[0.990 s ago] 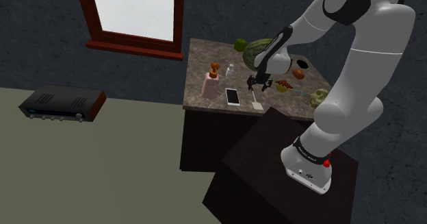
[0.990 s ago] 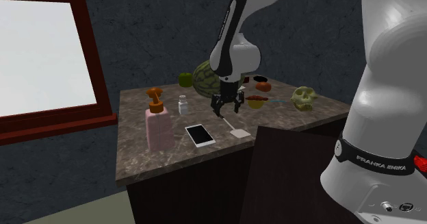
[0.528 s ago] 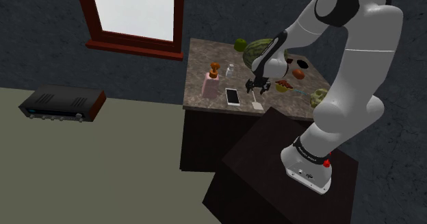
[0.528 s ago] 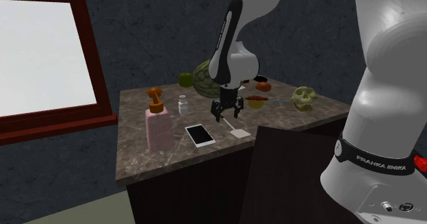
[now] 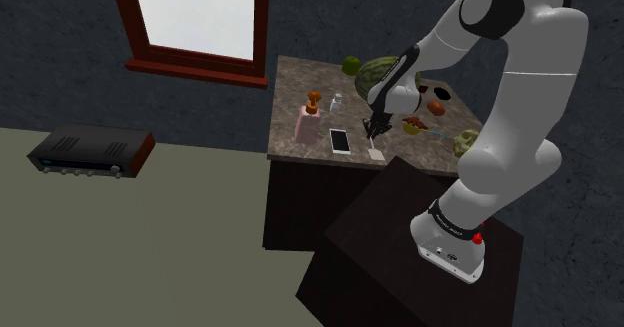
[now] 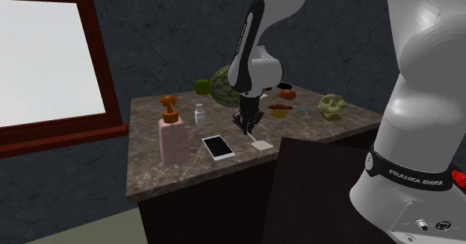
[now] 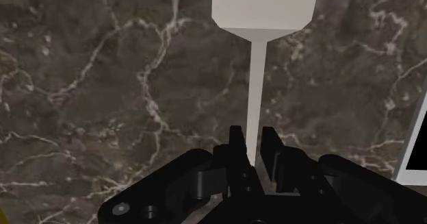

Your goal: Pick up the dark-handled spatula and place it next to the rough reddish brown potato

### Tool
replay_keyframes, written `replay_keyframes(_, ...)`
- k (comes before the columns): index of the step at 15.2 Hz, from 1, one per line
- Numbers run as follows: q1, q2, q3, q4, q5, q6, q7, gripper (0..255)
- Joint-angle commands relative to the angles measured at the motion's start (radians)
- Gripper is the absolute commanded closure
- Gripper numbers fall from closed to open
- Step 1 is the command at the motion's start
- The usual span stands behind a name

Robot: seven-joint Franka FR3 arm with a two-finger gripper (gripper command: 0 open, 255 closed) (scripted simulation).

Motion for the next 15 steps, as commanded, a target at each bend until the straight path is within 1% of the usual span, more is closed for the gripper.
replay_keyframes(1, 0.0, 0.0, 0.0, 0.0, 0.0, 0.0, 0.0, 255)
replay_keyframes(7, 0.0, 0.0, 0.0, 0.0, 0.0, 0.0, 0.0, 255)
replay_keyframes(15, 0.045, -0.12, -0.056, -0.029, -0.049, -0.092, 0.037, 255)
